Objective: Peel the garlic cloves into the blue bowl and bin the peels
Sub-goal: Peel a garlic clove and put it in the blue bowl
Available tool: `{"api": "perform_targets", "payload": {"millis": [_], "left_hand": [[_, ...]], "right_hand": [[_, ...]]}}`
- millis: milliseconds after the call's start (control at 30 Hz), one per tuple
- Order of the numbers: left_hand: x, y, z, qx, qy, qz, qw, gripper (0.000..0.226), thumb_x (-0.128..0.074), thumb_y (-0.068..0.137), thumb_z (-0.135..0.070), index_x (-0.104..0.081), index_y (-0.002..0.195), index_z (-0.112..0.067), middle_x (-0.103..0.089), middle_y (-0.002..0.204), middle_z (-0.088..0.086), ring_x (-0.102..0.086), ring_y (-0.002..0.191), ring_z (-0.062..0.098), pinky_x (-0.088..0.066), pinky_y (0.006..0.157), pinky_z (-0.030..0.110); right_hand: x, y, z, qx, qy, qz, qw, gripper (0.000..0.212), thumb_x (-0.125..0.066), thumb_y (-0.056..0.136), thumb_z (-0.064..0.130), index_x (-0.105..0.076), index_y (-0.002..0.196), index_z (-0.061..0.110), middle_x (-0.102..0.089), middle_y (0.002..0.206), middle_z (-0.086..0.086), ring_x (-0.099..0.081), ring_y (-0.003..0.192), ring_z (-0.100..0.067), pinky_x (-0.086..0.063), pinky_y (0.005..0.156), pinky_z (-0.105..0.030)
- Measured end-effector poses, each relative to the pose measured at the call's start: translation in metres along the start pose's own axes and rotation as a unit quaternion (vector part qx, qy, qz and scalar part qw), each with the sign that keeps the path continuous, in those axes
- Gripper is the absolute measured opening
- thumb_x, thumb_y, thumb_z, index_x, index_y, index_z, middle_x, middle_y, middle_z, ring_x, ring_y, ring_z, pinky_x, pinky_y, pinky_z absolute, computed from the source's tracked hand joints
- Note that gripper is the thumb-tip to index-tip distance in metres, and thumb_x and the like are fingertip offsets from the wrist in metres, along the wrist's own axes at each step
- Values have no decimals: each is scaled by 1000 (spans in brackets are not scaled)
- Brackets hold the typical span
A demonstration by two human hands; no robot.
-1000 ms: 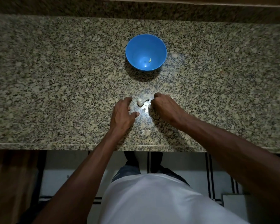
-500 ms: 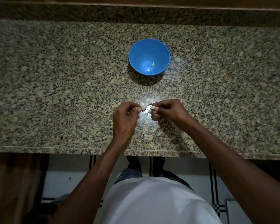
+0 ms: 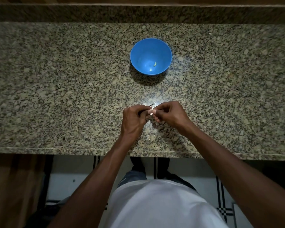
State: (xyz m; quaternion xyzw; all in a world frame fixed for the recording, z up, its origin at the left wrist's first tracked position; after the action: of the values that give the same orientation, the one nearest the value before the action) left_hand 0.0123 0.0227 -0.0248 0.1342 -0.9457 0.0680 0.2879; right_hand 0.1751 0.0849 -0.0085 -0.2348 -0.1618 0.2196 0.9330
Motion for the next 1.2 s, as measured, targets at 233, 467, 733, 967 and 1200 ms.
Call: {"api": "perform_targets", "payload": {"millis": [233, 467, 733, 967, 1200], "left_hand": [[-4, 3, -3, 95, -27, 19, 995, 16, -83, 88, -20, -81, 102, -13, -78, 86, -6, -71, 70, -1, -53, 57, 9], [0, 0, -1, 218, -216, -10, 952, 23, -85, 83, -8, -79, 104, -2, -80, 96, 9, -79, 87, 21, -65, 80, 42], [-6, -8, -4, 238, -247, -48, 938, 19, -85, 82, -5, -78, 99, -3, -79, 89, 10, -79, 82, 22, -66, 78, 46], [-11, -6, -15, 194, -184, -103, 958, 11, -82, 85, -4, -79, 94, -10, -78, 86, 3, -78, 78, 16, -66, 69, 41], [0, -3, -11, 95, -51, -23, 994, 7, -68, 97, -8, -67, 100, -14, -68, 98, -4, -65, 87, 2, -53, 66, 11]], "right_hand": [[-15, 1, -6, 84, -151, -86, 981, 9, -74, 96, 14, -79, 100, 7, -75, 78, 2, -70, 59, -4, -52, 51, -13], [-21, -4, -16, 33, 69, -45, 996, 17, -74, 97, 14, -77, 110, 3, -80, 96, -11, -79, 86, -22, -65, 81, -34], [-23, -7, -15, -57, 244, -47, 967, 25, -79, 91, 6, -75, 111, -7, -78, 101, -23, -76, 87, -25, -63, 80, -28], [-37, -9, -9, -112, 347, -89, 927, 13, -79, 90, 5, -78, 100, -3, -80, 94, -18, -78, 84, -21, -64, 74, -24], [-18, -1, -3, -144, 352, 24, 924, 20, -79, 89, 11, -76, 104, -3, -80, 102, -15, -77, 90, -19, -64, 82, -26]]}}
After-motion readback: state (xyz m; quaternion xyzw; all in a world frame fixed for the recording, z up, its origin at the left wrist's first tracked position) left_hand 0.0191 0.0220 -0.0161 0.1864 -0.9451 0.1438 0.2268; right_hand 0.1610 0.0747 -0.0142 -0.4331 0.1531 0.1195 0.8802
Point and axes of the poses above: each hand's wrist, its own y-axis towards the middle knuckle, its own x-axis out of the back of the hand, z = x × y, the point moved 1 cm from there along y, towards the middle knuckle
